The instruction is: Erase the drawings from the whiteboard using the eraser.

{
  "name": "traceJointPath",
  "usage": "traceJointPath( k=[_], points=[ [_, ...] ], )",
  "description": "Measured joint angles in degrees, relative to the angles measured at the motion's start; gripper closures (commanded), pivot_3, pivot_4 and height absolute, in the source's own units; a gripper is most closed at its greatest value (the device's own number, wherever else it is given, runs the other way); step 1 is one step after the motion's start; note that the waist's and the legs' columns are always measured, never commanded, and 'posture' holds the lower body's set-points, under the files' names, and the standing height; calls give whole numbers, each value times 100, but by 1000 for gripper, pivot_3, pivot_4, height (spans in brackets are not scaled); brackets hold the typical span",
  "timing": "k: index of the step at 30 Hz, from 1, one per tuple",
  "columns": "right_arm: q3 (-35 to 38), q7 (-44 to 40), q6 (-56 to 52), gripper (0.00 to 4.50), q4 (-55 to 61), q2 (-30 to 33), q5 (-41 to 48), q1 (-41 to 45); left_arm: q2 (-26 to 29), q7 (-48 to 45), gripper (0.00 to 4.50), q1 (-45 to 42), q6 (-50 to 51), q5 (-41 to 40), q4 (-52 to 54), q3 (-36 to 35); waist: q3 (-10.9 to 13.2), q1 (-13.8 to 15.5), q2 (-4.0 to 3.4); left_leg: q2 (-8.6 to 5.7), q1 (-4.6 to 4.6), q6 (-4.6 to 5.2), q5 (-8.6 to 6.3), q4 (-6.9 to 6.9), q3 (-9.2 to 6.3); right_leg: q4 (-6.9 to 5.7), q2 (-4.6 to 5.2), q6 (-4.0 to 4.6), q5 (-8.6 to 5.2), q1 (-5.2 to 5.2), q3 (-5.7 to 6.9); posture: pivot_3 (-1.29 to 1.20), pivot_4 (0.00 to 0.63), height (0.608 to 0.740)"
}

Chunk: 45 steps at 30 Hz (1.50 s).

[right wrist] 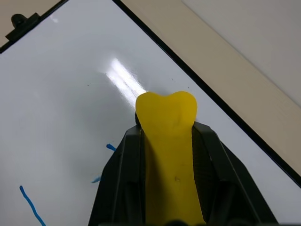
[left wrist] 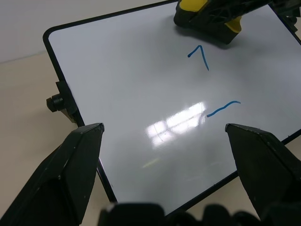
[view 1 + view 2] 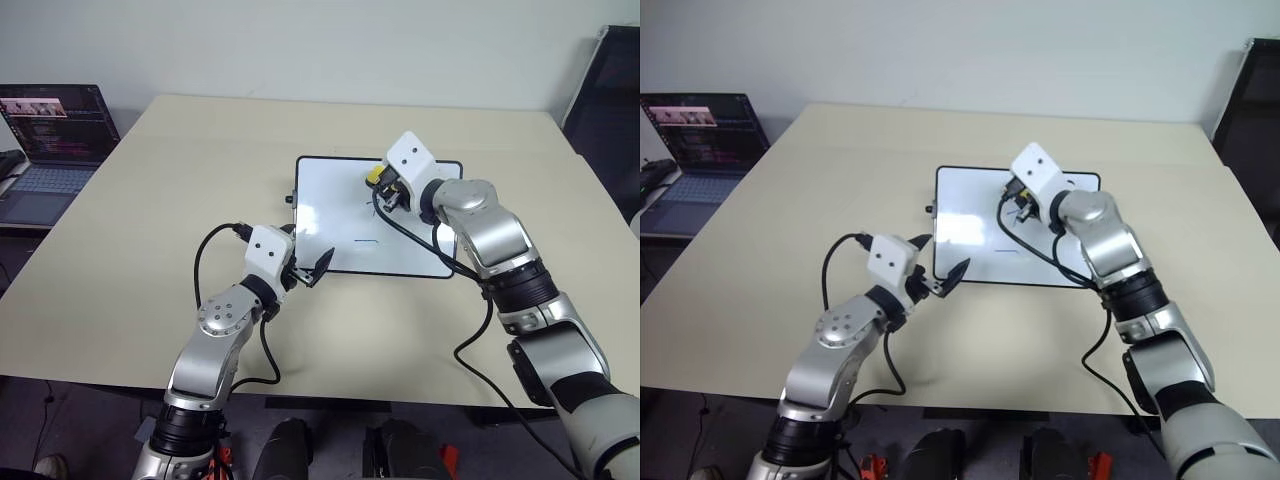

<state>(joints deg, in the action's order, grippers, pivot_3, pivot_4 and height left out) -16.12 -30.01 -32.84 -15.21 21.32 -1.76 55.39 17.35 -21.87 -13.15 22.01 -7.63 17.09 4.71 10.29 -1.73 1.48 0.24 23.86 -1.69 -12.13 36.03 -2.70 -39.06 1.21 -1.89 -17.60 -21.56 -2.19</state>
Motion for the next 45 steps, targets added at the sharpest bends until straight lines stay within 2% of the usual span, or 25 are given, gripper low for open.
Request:
traceJointPath(
  k=[10,25,32,37,45],
  points=[
    [-135,-476,-42,3515,-232,-6,-252,45,-5,61,0,5,9,2,28,-19,0,1,0,1,-2,0,0,1,-1,-2,5,0,0,2,1,0,150,740],
    [-319,-1041,-1077,3515,860,90,-298,-630,-29,155,0,3,32,3,61,-21,-2,3,1,1,-12,0,0,7,-8,-5,6,-2,3,15,6,0,150,740],
    [-284,-987,-1266,3515,999,96,-242,-677,-82,141,0,-1,32,2,60,-4,-1,3,1,0,-12,0,0,6,-8,-5,6,-2,4,15,5,0,150,740],
    [144,-650,-1505,3515,1008,82,-169,-467,-111,119,0,-52,29,2,33,1,-1,4,0,-2,-7,0,0,5,-6,-4,6,-2,4,9,4,0,150,740],
    [463,-470,-2608,3515,1864,51,33,-252,-120,97,0,-67,33,-1,39,10,0,3,-1,3,5,0,0,0,-4,2,8,-1,3,-5,1,0,150,740]
  ],
)
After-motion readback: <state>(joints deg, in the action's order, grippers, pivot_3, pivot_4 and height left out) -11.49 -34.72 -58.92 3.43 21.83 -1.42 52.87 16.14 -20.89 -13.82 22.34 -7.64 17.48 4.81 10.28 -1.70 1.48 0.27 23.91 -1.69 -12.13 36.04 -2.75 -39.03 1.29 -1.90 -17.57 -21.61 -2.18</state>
